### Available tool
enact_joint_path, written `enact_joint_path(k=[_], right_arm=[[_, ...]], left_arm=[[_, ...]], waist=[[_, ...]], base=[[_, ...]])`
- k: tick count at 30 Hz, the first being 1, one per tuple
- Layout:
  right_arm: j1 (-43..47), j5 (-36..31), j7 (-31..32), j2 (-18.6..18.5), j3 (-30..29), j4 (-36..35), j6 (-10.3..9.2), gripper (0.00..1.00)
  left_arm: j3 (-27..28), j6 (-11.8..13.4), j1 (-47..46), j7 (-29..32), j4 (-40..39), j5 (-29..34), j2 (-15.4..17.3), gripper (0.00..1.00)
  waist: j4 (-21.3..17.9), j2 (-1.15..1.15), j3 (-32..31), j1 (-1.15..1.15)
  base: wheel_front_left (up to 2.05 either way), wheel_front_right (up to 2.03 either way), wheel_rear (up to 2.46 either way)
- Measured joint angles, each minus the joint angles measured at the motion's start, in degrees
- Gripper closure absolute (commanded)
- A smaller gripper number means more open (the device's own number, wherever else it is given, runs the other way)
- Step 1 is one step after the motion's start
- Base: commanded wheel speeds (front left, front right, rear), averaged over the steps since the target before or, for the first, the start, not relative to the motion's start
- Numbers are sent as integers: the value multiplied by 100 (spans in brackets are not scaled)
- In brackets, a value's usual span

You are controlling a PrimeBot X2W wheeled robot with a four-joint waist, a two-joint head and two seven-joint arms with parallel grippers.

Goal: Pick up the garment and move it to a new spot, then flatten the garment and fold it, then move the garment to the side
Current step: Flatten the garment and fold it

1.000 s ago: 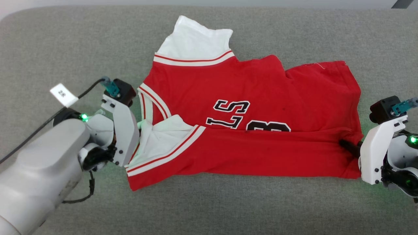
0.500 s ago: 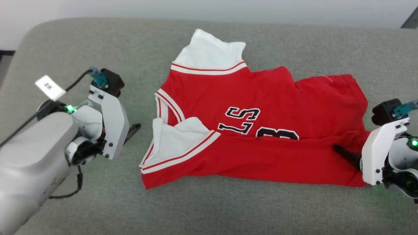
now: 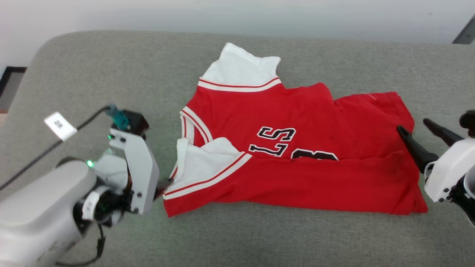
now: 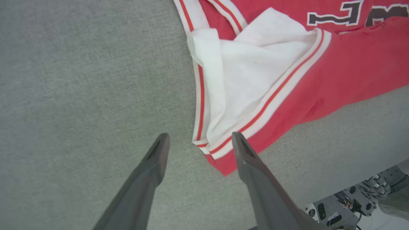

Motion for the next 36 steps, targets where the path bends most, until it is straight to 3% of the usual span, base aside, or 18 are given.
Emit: enact_joint_path(k=[6,12,16,22,26,27,28,36], right_arm=[[474,-463,-425,369,-626,-509,0,0],[983,-698,-534,725,-1189,-1051,0,0],[1324,-817,-523,985,-1492,-1388,0,0],[1760,-913,-274,1383,-1860,-1768,0,0],[2029,-853,112,1461,-1873,-1916,0,0],[2102,-804,265,1463,-1848,-1931,0,0],[2172,-756,424,1462,-1815,-1947,0,0],[2276,-552,1389,1466,-1796,-1833,0,0]], left_arm=[[27,535,307,183,-566,-276,215,0],[1,844,561,267,-739,-427,327,0],[-24,761,659,84,-486,-402,260,0],[-12,461,738,-194,337,-370,32,0],[38,205,779,-218,751,-535,-109,0],[35,121,777,-210,826,-533,-127,45],[35,62,775,-207,898,-538,-152,100],[23,-129,712,-289,1218,-491,-309,100]], waist=[[-175,0,27,0],[-367,0,89,0],[-445,0,168,0],[-527,0,291,0],[-561,0,350,0],[-566,0,358,0],[-570,0,362,0],[-497,0,344,0]], base=[[0,0,0],[0,0,0],[0,0,0],[0,0,0],[0,0,0],[0,0,0],[0,0,0],[0,0,0]])
